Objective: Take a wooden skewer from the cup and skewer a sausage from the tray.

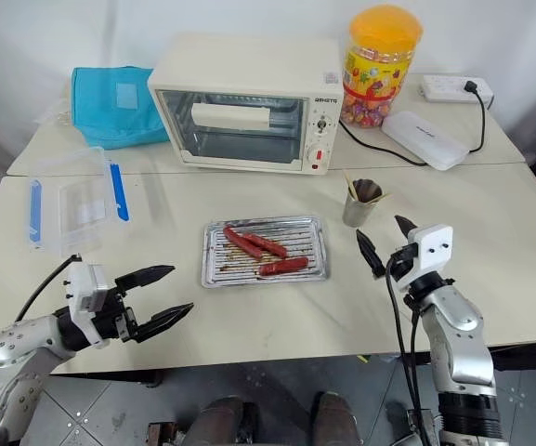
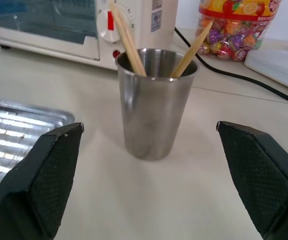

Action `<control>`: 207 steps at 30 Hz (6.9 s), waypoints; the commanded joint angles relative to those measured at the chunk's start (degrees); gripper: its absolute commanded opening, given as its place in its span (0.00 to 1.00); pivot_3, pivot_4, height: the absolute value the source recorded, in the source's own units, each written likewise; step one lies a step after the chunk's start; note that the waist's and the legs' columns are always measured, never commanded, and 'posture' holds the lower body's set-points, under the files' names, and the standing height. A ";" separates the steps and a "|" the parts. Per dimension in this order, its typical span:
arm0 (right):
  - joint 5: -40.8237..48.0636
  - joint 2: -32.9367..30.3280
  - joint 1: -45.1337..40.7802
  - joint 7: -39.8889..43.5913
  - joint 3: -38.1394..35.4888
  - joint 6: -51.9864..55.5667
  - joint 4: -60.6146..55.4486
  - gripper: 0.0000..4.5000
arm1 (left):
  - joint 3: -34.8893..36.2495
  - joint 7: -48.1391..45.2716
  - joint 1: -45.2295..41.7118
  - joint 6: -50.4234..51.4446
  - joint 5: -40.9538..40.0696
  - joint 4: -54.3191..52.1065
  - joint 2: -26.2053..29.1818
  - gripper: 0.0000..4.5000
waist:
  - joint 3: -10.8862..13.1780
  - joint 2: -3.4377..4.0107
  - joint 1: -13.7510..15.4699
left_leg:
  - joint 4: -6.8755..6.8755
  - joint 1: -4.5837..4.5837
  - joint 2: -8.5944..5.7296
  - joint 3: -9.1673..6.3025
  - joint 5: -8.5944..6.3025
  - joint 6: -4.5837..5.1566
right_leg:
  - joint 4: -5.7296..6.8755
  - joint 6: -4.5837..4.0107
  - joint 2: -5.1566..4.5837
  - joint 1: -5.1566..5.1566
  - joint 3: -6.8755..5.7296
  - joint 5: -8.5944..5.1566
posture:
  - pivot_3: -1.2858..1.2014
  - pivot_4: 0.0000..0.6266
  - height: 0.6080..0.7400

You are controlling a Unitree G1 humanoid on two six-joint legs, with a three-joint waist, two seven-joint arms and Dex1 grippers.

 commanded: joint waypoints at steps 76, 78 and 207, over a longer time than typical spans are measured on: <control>8.68 -8.44 -12.01 10.42 -9.16 9.28 2.51 0.68 | -5.32 0.72 -5.30 0.74 -0.55 -3.99 -1.68 1.00 | 0.14 0.23 0.24 | 0.01 -0.14 -0.03 -0.15 0.01 0.02 | 0.05 0.01 -0.03 -0.06 -0.07 0.00 | 0.52 0.24 1.00; 9.24 -10.18 -8.10 9.71 -11.85 10.53 -0.26 0.68 | -6.96 0.57 -7.58 0.35 0.11 -3.03 -2.36 1.00 | 0.14 0.23 0.55 | 0.05 -0.14 -0.02 -0.16 0.01 0.02 | 0.05 0.01 -0.02 -0.03 -0.08 0.00 | 0.52 0.24 1.00; 11.46 -4.50 10.16 -6.77 -21.99 -0.88 -0.89 0.99 | -8.65 0.16 -14.47 1.09 1.40 2.28 -4.63 1.00 | 0.10 0.56 0.15 | 0.03 -0.05 -0.01 0.12 0.05 0.10 | -0.04 0.01 -0.03 -0.01 0.03 0.00 | 0.52 0.24 1.00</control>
